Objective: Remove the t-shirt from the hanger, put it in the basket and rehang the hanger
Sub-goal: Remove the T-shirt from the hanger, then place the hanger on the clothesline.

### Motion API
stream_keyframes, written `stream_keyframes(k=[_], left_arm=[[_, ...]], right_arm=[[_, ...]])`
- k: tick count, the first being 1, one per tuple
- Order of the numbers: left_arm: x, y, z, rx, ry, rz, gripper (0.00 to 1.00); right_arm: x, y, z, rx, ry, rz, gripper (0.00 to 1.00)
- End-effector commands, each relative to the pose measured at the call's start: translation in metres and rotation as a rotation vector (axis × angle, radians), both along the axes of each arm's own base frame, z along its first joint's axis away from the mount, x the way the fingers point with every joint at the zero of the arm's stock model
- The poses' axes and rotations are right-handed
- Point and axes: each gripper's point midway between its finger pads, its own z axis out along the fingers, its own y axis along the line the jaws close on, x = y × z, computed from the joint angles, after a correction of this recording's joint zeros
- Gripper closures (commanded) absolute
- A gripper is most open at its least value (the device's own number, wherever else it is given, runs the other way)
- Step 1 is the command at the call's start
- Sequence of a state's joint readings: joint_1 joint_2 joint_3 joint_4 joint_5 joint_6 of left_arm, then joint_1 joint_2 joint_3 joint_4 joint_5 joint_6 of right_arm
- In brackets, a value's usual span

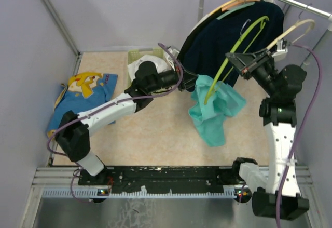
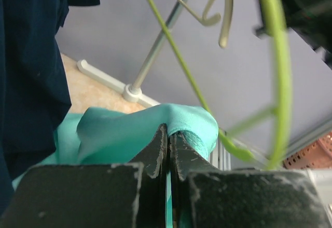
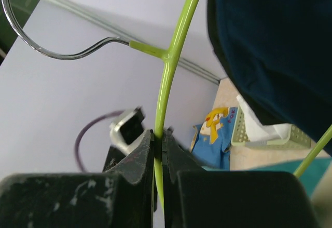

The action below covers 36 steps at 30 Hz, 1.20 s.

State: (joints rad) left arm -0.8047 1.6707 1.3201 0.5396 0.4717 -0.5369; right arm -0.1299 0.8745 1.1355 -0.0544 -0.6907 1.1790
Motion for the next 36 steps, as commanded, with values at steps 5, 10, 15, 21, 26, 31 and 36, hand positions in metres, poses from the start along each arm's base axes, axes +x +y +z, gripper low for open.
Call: stream_keyframes(k=[5, 10, 15, 21, 26, 31, 36], left_arm=[[-0.027, 0.041, -0.004, 0.081, -0.083, 0.039, 1.0], [-0.033, 0.058, -0.007, 0.115, -0.086, 0.074, 1.0], [-0.037, 0.076, -0.005, 0.148, -0.089, 0.112, 1.0], [-0.037, 0.101, -0.004, 0.166, -0.09, 0.186, 1.0], [-0.036, 0.114, 0.008, 0.146, -0.112, 0.237, 1.0], [-0.032, 0.128, 0.025, 0.137, -0.145, 0.295, 1.0], [-0.028, 0.144, 0.046, 0.124, -0.18, 0.357, 1.0]], right_arm=[[0.054, -0.023, 0.058, 0.068, -0.196, -0.072, 1.0], [0.073, -0.041, 0.077, 0.101, -0.241, -0.117, 1.0], [0.088, -0.05, 0.09, 0.131, -0.261, -0.131, 1.0], [0.098, -0.056, 0.1, 0.175, -0.268, -0.147, 1.0], [0.107, -0.063, 0.105, 0.199, -0.268, -0.173, 1.0], [0.121, -0.069, 0.101, 0.213, -0.23, -0.204, 1.0], [0.129, -0.077, 0.096, 0.228, -0.199, -0.249, 1.0]])
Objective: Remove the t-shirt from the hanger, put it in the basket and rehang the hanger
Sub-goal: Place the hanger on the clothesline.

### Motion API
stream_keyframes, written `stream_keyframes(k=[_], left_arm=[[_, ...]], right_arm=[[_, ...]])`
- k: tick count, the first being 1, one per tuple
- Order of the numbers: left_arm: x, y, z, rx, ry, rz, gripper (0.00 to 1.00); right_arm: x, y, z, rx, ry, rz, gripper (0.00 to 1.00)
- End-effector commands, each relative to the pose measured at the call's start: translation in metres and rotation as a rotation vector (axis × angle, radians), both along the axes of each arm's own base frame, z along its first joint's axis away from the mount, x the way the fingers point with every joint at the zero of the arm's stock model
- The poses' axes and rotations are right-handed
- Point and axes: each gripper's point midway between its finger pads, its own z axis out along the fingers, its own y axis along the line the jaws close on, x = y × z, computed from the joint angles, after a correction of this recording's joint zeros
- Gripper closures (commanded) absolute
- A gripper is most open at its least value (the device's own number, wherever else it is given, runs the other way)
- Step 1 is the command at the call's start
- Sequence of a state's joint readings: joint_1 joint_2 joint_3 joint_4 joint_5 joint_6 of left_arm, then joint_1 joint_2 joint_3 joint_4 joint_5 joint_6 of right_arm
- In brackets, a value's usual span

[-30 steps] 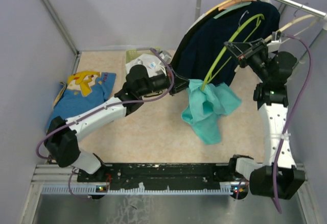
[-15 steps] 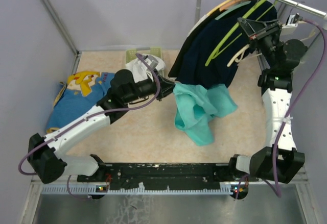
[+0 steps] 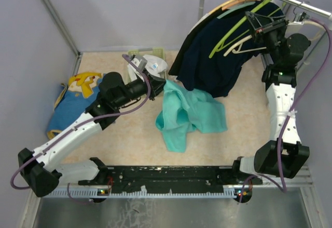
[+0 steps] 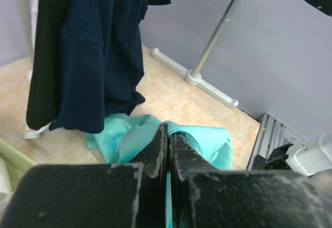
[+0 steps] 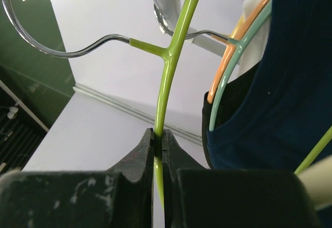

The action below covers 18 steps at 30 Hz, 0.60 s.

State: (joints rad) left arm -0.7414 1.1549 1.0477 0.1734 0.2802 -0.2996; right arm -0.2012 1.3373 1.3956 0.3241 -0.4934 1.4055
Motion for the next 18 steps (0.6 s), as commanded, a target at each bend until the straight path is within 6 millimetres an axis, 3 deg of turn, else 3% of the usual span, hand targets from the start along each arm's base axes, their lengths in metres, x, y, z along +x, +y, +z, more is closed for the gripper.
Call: stream_keyframes(k=[1, 18], left_arm=[[0.005, 0.022, 0.04, -0.037, -0.087, 0.082, 1.0], [0.009, 0.05, 0.085, -0.078, -0.176, 0.177, 1.0]], right_arm=[[-0.01, -0.009, 0.038, -0.005, -0.098, -0.068, 1.0], [0.011, -0.019, 0.016, 0.025, 0.033, -0.103, 0.99]])
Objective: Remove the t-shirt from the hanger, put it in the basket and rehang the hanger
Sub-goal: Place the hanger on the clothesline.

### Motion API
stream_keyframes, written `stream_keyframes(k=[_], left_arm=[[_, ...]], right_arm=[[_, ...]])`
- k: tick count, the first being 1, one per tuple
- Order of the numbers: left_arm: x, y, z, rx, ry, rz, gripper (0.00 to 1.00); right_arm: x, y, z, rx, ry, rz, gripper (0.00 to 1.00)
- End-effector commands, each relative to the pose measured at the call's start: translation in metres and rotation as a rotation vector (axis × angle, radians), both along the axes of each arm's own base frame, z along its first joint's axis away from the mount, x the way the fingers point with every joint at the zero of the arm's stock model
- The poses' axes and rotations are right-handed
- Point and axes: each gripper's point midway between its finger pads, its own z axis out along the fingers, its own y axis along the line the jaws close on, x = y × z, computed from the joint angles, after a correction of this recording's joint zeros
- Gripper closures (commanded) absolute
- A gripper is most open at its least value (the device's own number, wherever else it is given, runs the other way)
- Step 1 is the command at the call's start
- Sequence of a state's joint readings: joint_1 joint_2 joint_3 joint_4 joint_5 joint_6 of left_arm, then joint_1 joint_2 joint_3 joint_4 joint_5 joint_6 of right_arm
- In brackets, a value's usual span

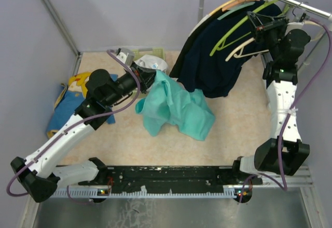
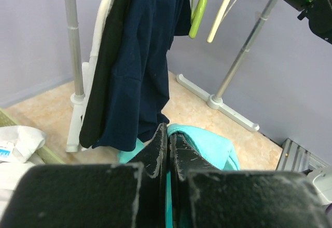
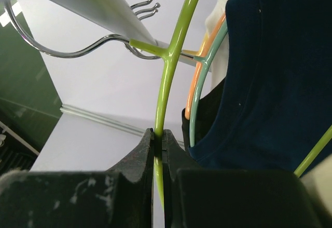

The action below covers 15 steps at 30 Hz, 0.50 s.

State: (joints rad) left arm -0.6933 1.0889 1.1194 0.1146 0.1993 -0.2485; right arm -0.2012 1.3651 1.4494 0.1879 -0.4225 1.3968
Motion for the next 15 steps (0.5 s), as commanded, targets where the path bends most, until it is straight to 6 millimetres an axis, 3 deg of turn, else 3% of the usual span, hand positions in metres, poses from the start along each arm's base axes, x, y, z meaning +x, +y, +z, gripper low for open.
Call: stream_keyframes(k=[1, 11, 15], left_arm=[[-0.002, 0.016, 0.044, -0.047, -0.093, 0.051, 1.0], [0.005, 0.028, 0.099, -0.105, -0.187, 0.119, 1.0], [0.006, 0.029, 0.109, -0.122, -0.205, 0.124, 1.0]], right_arm=[[-0.006, -0.006, 0.026, -0.013, -0.058, -0.036, 0.98], [-0.003, -0.009, 0.009, 0.002, 0.0, -0.055, 0.92], [-0.004, -0.009, 0.006, -0.002, 0.007, -0.056, 0.89]])
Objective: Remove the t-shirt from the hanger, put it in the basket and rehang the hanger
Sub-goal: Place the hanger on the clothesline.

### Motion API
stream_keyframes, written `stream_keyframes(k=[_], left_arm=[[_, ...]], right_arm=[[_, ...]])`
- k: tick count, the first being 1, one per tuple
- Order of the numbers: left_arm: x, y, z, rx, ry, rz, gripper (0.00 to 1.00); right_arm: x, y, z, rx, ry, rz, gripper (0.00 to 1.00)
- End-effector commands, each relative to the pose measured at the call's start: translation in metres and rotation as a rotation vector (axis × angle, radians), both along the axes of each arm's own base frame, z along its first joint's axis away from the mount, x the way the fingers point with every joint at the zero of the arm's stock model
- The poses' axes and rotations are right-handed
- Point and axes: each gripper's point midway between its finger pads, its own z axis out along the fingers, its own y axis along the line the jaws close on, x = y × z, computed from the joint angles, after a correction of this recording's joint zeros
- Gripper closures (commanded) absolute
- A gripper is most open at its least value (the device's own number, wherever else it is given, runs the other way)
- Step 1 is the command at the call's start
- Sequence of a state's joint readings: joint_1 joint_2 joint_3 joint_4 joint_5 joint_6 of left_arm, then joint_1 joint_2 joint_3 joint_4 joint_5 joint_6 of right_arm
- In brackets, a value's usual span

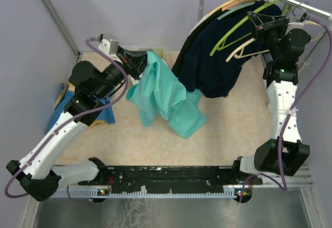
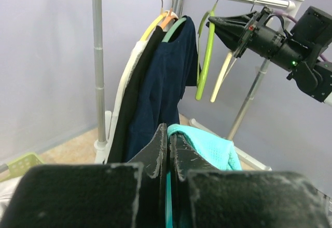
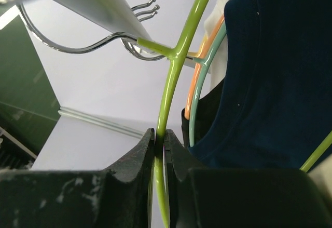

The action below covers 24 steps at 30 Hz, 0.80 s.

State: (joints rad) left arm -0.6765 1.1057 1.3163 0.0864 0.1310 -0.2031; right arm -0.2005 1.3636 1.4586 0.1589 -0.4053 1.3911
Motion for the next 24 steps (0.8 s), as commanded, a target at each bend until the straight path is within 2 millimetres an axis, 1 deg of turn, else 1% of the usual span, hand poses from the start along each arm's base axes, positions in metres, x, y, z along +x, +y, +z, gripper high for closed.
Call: stream_keyframes(k=[1, 2, 5, 7, 9, 13, 17, 18, 20, 22, 24], left_arm=[[0.002, 0.007, 0.028, -0.045, -0.067, 0.031, 1.0], [0.002, 0.007, 0.028, -0.046, -0.068, 0.03, 1.0], [0.002, 0.006, 0.03, -0.049, -0.072, 0.027, 1.0], [0.003, 0.005, 0.03, -0.052, -0.072, 0.025, 1.0], [0.003, 0.005, 0.03, -0.053, -0.071, 0.024, 1.0], [0.006, 0.006, 0.033, -0.058, -0.078, 0.039, 1.0], [0.016, 0.008, 0.041, -0.067, -0.089, 0.077, 1.0], [0.019, 0.01, 0.046, -0.074, -0.094, 0.091, 1.0], [0.028, 0.01, 0.05, -0.075, -0.096, 0.113, 1.0], [0.033, 0.012, 0.058, -0.079, -0.111, 0.129, 1.0], [0.038, 0.015, 0.066, -0.083, -0.123, 0.143, 1.0]], right_arm=[[-0.005, -0.006, 0.007, -0.007, -0.007, -0.039, 0.84], [-0.006, -0.006, 0.006, -0.009, -0.006, -0.038, 0.79], [-0.006, -0.006, 0.003, -0.009, 0.0, -0.037, 0.76], [-0.007, -0.005, 0.003, -0.008, -0.001, -0.035, 0.7], [-0.009, -0.005, 0.004, -0.015, -0.008, -0.038, 0.69], [-0.014, -0.003, 0.007, -0.031, -0.018, -0.033, 0.61], [-0.023, 0.0, 0.01, -0.041, -0.032, -0.028, 0.53], [-0.026, 0.001, 0.012, -0.045, -0.036, -0.028, 0.51], [-0.031, 0.002, 0.013, -0.06, -0.039, -0.031, 0.49], [-0.036, 0.003, 0.011, -0.071, -0.035, -0.032, 0.46], [-0.042, 0.005, 0.011, -0.078, -0.038, -0.029, 0.45]])
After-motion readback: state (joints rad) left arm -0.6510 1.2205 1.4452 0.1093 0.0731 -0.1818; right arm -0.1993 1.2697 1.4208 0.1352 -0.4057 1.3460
